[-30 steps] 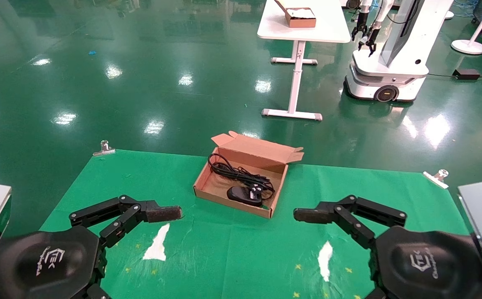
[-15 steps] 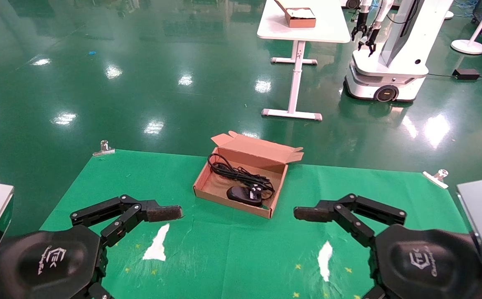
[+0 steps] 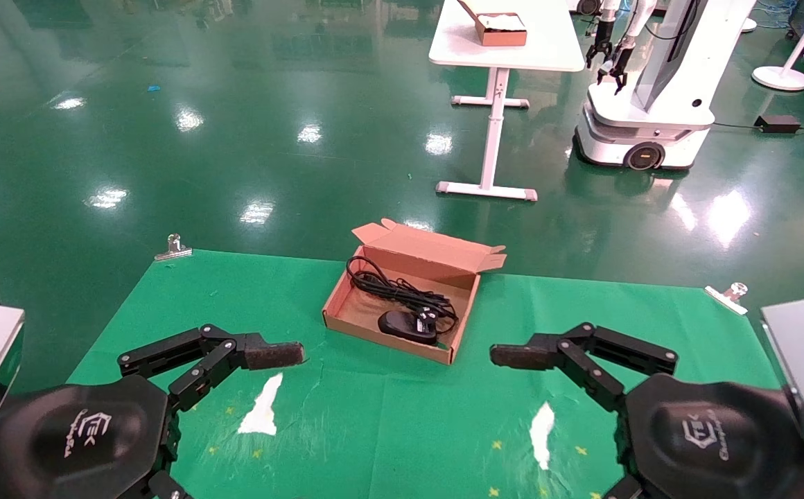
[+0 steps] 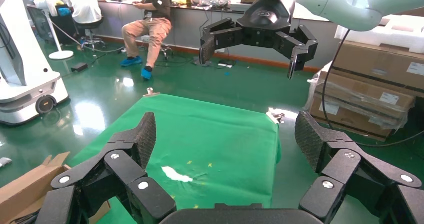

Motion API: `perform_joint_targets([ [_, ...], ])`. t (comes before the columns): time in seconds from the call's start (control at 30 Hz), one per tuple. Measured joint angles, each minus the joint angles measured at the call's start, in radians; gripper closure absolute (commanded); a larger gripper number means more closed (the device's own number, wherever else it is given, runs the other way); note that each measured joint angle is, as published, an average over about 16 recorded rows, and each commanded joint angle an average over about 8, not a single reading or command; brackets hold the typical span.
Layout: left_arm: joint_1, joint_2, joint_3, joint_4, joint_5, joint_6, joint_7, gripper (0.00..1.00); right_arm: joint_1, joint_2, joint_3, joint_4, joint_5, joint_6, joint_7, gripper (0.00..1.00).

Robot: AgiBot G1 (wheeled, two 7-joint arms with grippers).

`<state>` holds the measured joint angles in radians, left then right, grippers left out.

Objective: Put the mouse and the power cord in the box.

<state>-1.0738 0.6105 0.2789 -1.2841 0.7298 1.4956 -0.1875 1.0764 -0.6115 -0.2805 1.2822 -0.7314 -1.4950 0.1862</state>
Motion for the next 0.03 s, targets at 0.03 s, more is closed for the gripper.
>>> perform_joint_targets([
  [0.03, 0.000, 0.000, 0.000, 0.000, 0.000, 0.000, 0.000, 0.00, 0.000, 0.000, 0.000, 0.000, 0.000, 0.000, 0.000, 0.00],
])
